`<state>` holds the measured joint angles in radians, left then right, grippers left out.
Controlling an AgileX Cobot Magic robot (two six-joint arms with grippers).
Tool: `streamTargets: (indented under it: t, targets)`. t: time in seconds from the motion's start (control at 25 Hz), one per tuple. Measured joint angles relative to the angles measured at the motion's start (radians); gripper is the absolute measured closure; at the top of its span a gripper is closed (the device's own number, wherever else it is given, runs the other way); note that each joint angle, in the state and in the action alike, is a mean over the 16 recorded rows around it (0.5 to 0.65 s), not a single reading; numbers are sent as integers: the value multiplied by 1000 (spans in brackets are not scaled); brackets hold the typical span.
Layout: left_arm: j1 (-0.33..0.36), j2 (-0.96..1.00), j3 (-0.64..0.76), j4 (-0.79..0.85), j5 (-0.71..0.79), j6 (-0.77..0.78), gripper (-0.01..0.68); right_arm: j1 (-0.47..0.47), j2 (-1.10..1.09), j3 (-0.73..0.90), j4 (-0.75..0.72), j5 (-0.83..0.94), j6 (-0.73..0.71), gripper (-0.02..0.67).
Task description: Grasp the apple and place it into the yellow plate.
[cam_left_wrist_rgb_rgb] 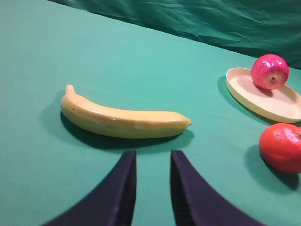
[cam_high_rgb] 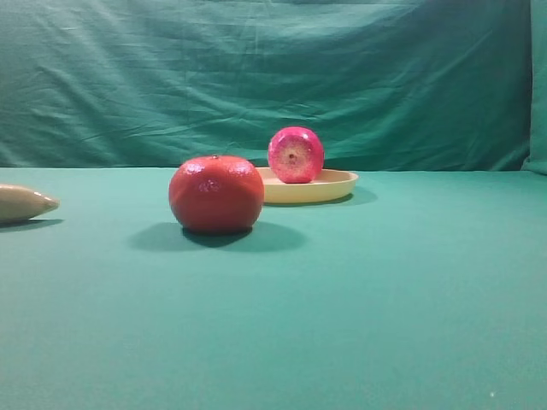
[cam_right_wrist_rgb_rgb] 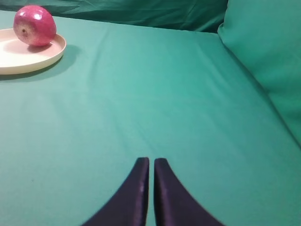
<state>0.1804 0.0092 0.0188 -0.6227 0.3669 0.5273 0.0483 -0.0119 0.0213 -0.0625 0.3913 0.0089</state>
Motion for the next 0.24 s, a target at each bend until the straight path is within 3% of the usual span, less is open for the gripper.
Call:
streamTargets:
  t: [0.24]
  targets:
    - [0, 0, 0, 0, 0, 0, 516, 0, 0, 0, 0, 0, -1, 649]
